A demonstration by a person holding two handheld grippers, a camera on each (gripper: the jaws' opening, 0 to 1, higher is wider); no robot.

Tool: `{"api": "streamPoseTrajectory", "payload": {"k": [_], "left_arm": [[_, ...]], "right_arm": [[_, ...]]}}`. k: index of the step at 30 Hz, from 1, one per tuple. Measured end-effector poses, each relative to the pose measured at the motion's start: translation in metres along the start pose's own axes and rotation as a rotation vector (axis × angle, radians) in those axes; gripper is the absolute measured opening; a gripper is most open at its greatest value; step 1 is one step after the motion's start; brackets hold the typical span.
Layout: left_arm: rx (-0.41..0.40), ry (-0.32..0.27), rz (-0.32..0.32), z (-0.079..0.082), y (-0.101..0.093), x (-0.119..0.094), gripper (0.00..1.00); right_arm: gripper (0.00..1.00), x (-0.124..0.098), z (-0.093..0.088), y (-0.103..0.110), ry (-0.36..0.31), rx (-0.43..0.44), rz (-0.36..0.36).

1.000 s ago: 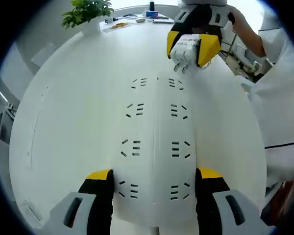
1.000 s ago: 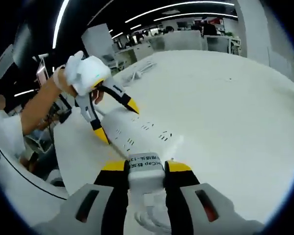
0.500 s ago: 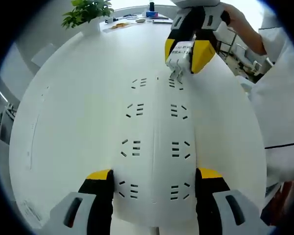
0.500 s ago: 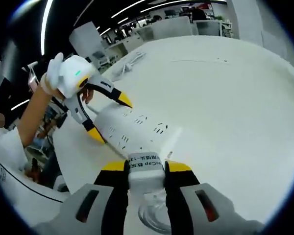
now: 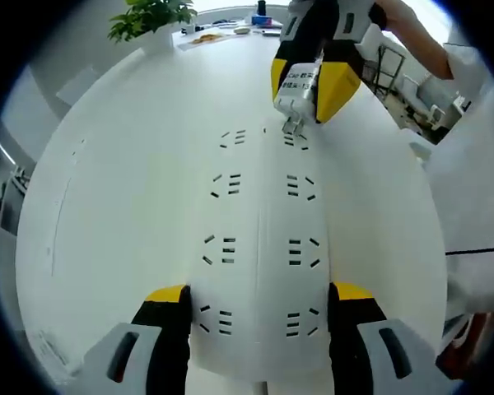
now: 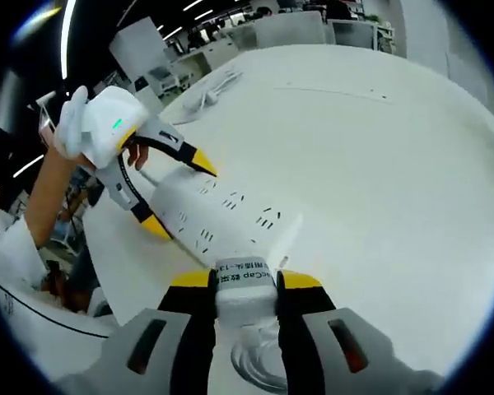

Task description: Straighten the power strip on the desk, plug the charger into it

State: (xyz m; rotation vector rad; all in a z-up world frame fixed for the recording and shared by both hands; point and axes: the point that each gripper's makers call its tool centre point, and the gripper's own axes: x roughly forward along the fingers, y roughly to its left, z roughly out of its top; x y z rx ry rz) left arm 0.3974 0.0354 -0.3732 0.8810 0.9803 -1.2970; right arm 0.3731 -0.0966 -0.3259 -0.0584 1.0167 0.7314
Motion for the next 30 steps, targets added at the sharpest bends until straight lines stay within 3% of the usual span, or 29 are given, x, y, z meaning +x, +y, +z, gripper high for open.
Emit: {"api": "streamPoseTrajectory", "payload": {"k": [8,10,17,24,30], "left_arm": [[-0.029,-0.001,0.010,-0.002,0.005,0.001,0.68],[-0.032,0.000,0.012,0.000,-0.002,0.000,0.68],[-0.050,0.015,0.018,-0.002,0.008,0.001,0.68],[-0.065,0.036,0.023,-0.004,0.015,0.001,0.68],[-0.067,0.049,0.027,-0.003,0.006,0.000,0.67]], "right_arm": [[0.27,0.002,0.005,-0.003,0.011,-0.011,-0.003],[0.27,0.004,0.011,-0.009,0.014,-0.013,-0.004],[0.27,0.006,0.016,-0.011,0.030,-0.016,0.000],[0.27,0.012,0.024,-0.011,0.101,-0.058,-0.040],[0.27,0.013,0.021,-0.008,0.174,-0.080,-0.089]]}}
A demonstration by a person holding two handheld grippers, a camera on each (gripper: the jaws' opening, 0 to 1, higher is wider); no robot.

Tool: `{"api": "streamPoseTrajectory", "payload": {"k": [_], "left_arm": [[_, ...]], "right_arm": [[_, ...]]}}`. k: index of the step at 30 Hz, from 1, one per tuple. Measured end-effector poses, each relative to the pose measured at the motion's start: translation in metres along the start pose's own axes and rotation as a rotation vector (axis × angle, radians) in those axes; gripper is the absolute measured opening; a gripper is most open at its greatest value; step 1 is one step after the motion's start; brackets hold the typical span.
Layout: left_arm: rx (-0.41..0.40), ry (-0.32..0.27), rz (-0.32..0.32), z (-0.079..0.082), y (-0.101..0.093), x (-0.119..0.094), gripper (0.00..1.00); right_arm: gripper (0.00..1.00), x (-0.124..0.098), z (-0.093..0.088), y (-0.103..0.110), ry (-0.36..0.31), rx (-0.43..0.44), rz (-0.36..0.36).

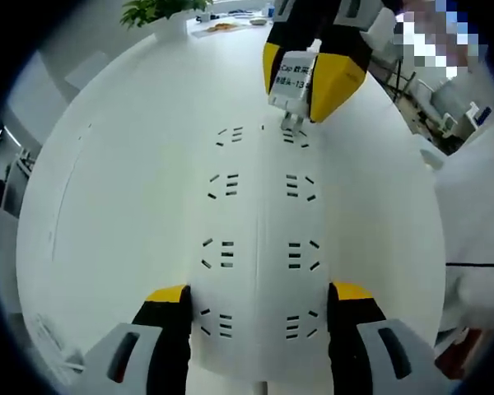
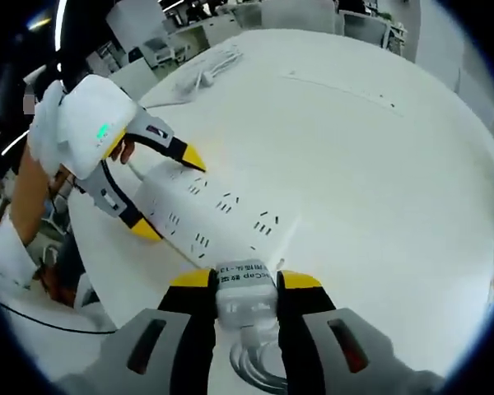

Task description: Straighten the power strip on the desk, plug the charger into it

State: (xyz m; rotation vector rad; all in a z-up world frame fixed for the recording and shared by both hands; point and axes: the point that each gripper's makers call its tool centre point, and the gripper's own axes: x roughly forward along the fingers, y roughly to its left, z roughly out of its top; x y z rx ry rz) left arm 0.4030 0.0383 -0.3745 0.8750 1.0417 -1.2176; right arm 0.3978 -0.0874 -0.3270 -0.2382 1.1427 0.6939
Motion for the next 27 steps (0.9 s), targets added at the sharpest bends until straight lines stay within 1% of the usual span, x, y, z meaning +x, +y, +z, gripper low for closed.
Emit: {"api": "streamPoseTrajectory", "payload": {"k": [4,6,9,14,16,20,24,26,27], "left_arm": [[-0.003,-0.010,0.001,0.000,-0.005,-0.001,0.67],[-0.007,-0.017,0.003,-0.001,-0.006,-0.002,0.67],[-0.016,-0.029,0.007,-0.001,-0.008,-0.003,0.67],[-0.024,-0.045,0.011,0.001,-0.009,-0.003,0.68],[-0.025,-0.048,0.011,0.001,-0.010,-0.003,0.68],[-0.031,-0.042,0.013,0.002,-0.011,-0.003,0.67],[-0.042,-0.043,0.017,0.001,-0.012,-0.003,0.67],[-0.042,-0.046,0.018,0.001,-0.012,-0.003,0.67],[-0.042,-0.049,0.017,0.001,-0.013,-0.003,0.67]], "right_arm": [[0.27,0.000,-0.002,0.001,0.031,0.009,-0.019],[0.27,-0.001,-0.004,0.003,0.044,0.009,-0.046],[0.27,-0.002,-0.007,0.005,0.056,-0.013,-0.094],[0.27,-0.004,-0.003,0.005,0.028,0.015,-0.142],[0.27,-0.004,-0.002,0.001,0.018,0.052,-0.148],[0.27,-0.004,0.002,-0.004,0.006,0.092,-0.159],[0.27,-0.003,0.002,-0.004,0.020,0.069,-0.217],[0.27,-0.003,0.003,-0.006,0.024,0.083,-0.221],[0.27,-0.003,0.008,-0.010,0.021,0.106,-0.216]]}}
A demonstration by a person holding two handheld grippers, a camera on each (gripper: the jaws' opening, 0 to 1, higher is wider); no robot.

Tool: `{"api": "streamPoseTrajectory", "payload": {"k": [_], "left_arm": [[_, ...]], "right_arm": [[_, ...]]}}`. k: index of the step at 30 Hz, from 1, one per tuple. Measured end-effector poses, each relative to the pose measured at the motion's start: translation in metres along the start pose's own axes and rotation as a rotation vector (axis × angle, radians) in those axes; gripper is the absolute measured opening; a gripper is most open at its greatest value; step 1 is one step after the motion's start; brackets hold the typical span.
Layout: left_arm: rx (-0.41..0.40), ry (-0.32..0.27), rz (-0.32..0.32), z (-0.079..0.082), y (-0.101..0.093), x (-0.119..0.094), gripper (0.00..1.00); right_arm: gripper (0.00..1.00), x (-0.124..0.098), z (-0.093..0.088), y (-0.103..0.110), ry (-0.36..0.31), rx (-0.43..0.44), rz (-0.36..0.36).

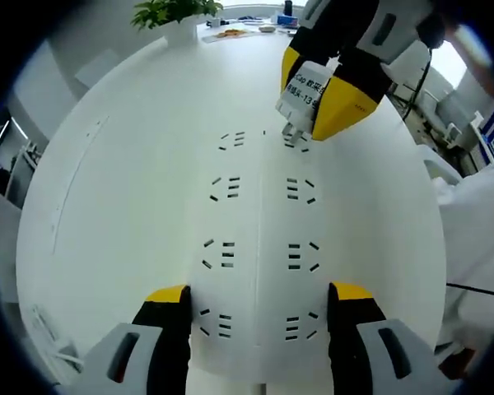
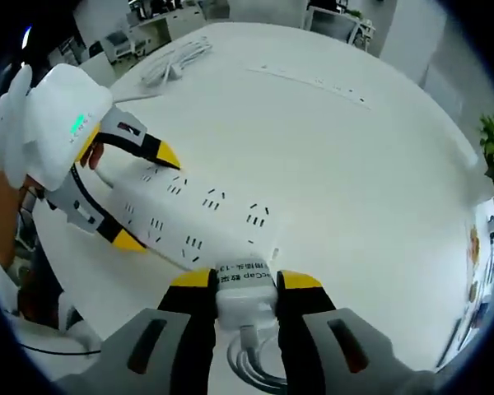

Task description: Straighten the power strip on the desk, plug the charger into it

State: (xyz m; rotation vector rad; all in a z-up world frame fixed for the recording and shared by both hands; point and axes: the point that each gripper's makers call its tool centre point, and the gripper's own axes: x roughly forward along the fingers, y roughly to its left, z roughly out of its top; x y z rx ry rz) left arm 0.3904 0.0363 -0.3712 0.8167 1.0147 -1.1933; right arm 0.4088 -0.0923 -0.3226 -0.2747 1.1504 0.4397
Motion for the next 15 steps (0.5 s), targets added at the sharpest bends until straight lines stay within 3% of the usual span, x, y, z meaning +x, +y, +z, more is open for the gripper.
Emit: {"api": "streamPoseTrajectory", "payload": {"k": [5,9,15], "left_arm": [[-0.003,-0.021,0.002,-0.001,0.001,0.000,0.67],[-0.005,-0.024,0.004,0.000,0.000,0.001,0.67],[-0.010,-0.015,0.006,-0.001,-0.001,0.001,0.67]], "right_arm": [[0.27,0.002,0.003,-0.006,0.004,0.089,0.030],[0.27,0.001,-0.009,0.003,0.021,0.009,-0.025],[0.27,-0.001,-0.019,0.009,0.003,0.198,0.079]]}}
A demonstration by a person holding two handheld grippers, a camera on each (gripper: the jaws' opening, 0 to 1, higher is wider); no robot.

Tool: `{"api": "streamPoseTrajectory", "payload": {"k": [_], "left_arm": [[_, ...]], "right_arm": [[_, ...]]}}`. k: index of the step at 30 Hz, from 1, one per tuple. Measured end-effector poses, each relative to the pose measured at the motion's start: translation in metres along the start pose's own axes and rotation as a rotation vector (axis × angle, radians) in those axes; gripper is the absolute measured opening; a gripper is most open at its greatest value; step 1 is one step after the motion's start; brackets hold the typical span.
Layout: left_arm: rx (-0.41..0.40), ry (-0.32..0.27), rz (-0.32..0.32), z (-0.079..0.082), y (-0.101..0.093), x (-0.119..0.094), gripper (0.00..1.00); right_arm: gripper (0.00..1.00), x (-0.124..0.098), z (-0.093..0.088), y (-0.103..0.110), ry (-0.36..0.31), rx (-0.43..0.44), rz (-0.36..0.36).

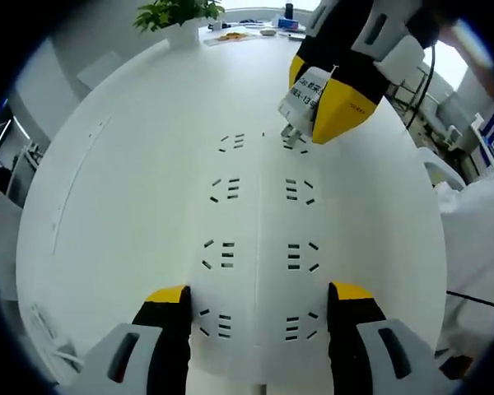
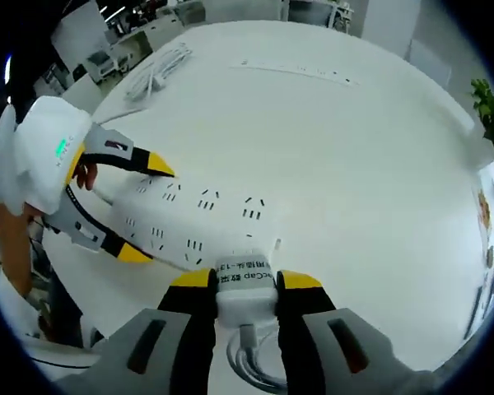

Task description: Straighten the power strip on the desk, plug the charger into it

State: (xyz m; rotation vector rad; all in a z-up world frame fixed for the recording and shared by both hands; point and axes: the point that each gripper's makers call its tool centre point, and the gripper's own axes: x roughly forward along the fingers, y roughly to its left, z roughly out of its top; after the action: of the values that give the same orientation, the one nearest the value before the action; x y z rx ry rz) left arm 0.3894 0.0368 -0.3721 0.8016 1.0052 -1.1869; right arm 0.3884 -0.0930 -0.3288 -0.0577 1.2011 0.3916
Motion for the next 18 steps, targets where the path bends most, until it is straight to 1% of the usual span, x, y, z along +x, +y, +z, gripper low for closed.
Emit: {"api": "streamPoseTrajectory", "payload": {"k": [2,3,5,6,9,10,12,15,16,17,18], "left_arm": [[-0.001,0.001,0.000,0.000,0.000,0.000,0.67],[-0.001,0.002,0.000,-0.001,0.000,0.000,0.67],[-0.002,0.003,0.001,-0.001,-0.001,0.000,0.67],[-0.003,0.002,0.001,-0.001,-0.001,0.000,0.67],[-0.008,0.001,0.001,0.000,0.001,0.000,0.67],[-0.009,0.001,0.001,0.000,0.001,0.000,0.67],[-0.012,0.001,0.002,0.000,0.001,0.000,0.67],[-0.016,0.000,0.004,0.000,0.002,0.001,0.67],[-0.017,-0.001,0.005,0.000,0.002,0.001,0.67],[-0.018,-0.002,0.005,0.000,0.001,0.001,0.67],[-0.018,-0.003,0.006,0.000,0.001,0.001,0.67]], "right_arm": [[0.27,0.000,-0.007,0.001,0.018,0.066,0.049],[0.27,0.001,-0.013,0.003,0.035,0.122,0.091],[0.27,0.003,-0.022,0.006,0.053,0.169,0.132],[0.27,0.005,-0.022,0.005,0.047,0.149,0.119],[0.27,0.005,-0.020,0.002,0.044,0.049,0.052],[0.27,0.005,-0.021,0.003,0.049,0.024,0.041],[0.27,0.004,-0.024,0.007,0.058,0.013,0.036],[0.27,0.005,-0.020,0.004,0.102,-0.004,0.030],[0.27,0.005,-0.013,0.000,0.121,-0.023,0.019],[0.27,0.004,-0.011,0.001,0.122,-0.024,0.017],[0.27,0.002,-0.016,0.007,0.123,-0.041,-0.001]]}}
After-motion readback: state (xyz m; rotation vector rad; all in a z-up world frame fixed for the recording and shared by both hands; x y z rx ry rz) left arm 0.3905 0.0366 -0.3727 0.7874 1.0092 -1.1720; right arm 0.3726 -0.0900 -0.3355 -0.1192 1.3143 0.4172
